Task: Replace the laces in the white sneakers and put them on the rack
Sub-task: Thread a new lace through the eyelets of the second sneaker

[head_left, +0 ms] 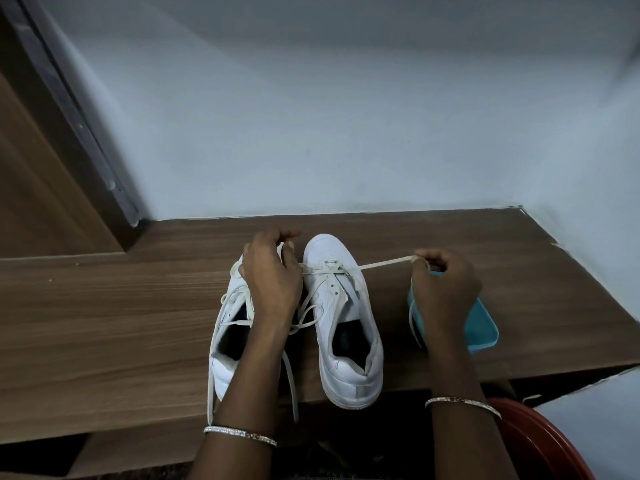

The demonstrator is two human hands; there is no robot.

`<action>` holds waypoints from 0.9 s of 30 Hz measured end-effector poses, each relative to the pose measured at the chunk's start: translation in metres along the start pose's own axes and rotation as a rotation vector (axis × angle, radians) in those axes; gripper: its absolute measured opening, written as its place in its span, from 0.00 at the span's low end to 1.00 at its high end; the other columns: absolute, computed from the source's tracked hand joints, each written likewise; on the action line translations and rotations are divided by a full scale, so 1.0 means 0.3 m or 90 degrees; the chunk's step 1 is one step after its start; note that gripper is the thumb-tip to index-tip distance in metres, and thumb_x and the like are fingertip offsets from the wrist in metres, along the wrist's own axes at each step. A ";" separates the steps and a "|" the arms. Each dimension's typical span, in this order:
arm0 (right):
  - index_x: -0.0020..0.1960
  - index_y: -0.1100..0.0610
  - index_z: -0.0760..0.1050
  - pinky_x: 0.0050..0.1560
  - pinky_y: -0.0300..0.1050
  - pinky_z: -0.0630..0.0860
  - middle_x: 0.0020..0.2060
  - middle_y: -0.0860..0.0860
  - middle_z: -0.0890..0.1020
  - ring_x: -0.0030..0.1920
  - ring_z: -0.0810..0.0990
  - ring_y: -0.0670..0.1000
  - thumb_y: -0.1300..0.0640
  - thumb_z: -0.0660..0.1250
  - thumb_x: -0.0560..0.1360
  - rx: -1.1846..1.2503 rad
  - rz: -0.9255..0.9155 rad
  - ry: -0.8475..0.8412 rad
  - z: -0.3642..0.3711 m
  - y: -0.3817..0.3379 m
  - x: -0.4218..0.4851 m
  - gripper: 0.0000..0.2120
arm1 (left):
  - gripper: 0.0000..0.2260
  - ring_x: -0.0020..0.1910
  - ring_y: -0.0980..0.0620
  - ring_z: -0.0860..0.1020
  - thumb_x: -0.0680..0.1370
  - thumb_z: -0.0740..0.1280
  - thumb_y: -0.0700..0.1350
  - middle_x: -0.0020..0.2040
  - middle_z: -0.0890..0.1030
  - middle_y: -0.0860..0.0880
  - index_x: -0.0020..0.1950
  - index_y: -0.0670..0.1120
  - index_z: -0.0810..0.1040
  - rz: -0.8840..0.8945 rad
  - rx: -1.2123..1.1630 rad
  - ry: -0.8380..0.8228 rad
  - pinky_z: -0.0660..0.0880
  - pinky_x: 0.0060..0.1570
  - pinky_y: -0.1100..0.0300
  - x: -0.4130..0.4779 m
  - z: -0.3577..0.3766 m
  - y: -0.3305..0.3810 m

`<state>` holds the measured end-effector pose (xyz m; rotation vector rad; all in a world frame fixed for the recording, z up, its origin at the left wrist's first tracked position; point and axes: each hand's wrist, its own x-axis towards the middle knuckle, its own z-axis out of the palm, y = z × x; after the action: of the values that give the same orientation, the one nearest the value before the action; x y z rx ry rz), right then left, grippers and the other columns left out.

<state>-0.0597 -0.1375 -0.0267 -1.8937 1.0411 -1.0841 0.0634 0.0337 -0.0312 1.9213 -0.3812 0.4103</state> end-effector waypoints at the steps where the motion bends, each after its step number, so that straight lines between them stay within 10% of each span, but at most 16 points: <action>1: 0.46 0.55 0.83 0.44 0.36 0.70 0.41 0.47 0.83 0.46 0.81 0.50 0.63 0.69 0.72 -0.020 -0.020 0.010 0.001 0.003 -0.001 0.06 | 0.14 0.54 0.48 0.79 0.76 0.62 0.37 0.50 0.82 0.56 0.52 0.52 0.82 -0.002 0.002 0.002 0.73 0.56 0.41 -0.001 0.000 -0.001; 5: 0.47 0.48 0.82 0.55 0.55 0.75 0.46 0.47 0.83 0.52 0.79 0.54 0.56 0.69 0.67 -0.090 -0.167 -0.139 0.057 -0.007 -0.022 0.09 | 0.13 0.52 0.50 0.79 0.76 0.61 0.35 0.50 0.83 0.53 0.52 0.48 0.82 0.009 -0.029 -0.003 0.75 0.54 0.46 0.000 0.005 -0.011; 11: 0.48 0.44 0.84 0.56 0.57 0.74 0.48 0.42 0.84 0.55 0.79 0.52 0.46 0.68 0.72 -0.192 -0.267 -0.339 0.140 -0.005 -0.046 0.08 | 0.12 0.51 0.55 0.80 0.78 0.61 0.35 0.50 0.83 0.55 0.52 0.47 0.82 -0.010 -0.064 -0.029 0.77 0.51 0.51 0.006 0.000 -0.015; 27: 0.41 0.53 0.77 0.55 0.55 0.73 0.41 0.50 0.82 0.47 0.79 0.57 0.63 0.67 0.68 -0.119 -0.076 -0.017 0.015 0.022 0.004 0.06 | 0.10 0.51 0.49 0.80 0.74 0.64 0.37 0.48 0.84 0.51 0.50 0.45 0.82 0.004 0.017 -0.101 0.75 0.52 0.53 0.008 -0.019 0.005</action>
<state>-0.0574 -0.1405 -0.0336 -2.1367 1.0561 -1.0561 0.0643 0.0383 -0.0269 1.9850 -0.4887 0.2686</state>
